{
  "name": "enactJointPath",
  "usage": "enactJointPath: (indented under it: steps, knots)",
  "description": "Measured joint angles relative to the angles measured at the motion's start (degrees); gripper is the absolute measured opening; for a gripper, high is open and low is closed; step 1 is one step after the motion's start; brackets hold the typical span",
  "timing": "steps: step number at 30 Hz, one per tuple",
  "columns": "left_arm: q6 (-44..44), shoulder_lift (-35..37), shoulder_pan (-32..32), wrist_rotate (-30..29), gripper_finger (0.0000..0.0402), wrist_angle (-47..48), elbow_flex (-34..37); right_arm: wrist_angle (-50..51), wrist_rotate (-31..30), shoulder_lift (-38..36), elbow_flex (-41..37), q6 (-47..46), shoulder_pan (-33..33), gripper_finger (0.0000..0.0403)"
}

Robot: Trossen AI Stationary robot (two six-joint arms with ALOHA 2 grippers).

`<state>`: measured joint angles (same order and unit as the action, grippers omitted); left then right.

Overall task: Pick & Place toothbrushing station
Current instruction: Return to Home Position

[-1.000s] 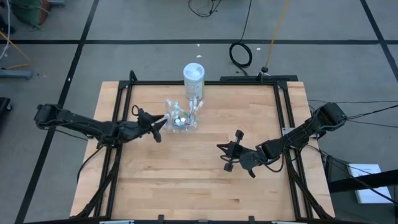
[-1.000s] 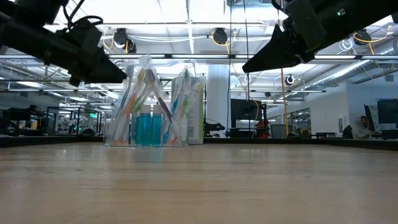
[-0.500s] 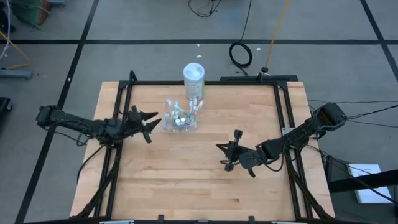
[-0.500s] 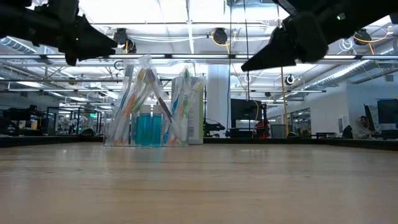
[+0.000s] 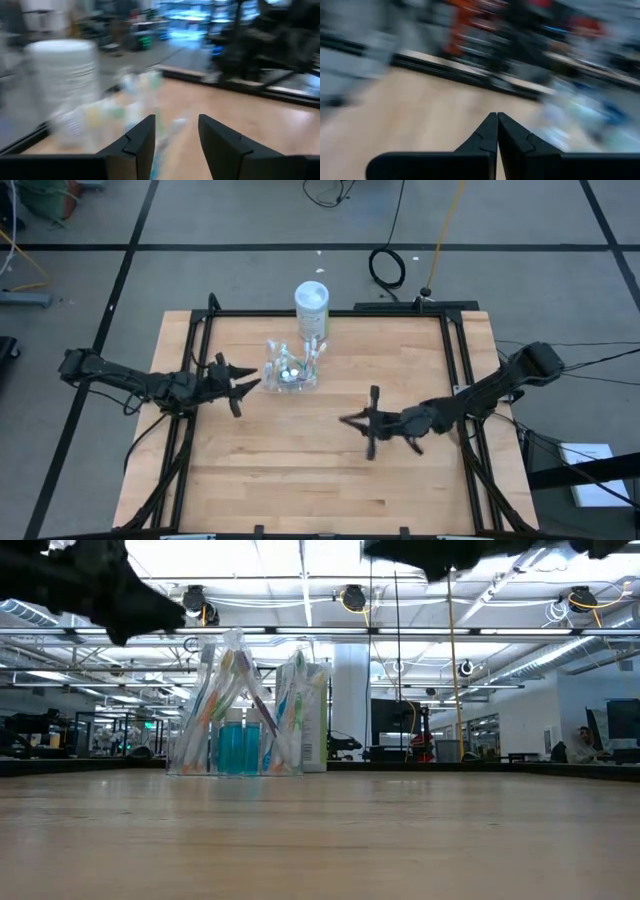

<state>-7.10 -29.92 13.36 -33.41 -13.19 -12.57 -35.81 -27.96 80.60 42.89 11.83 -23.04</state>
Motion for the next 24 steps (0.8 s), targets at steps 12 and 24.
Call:
enactJointPath:
  steps: [12, 24]
  knots:
    - [7.1, 3.3, 3.8, 9.0, 0.0152, -1.5, 0.0, 28.9, 26.3, -26.4, -1.2, -12.5, 12.1, 0.0004]
    - [6.8, 17.3, 4.0, 7.5, 0.0152, 9.8, -0.1, 18.5, 26.8, -51.0, -23.2, -13.1, 13.0, 0.0004]
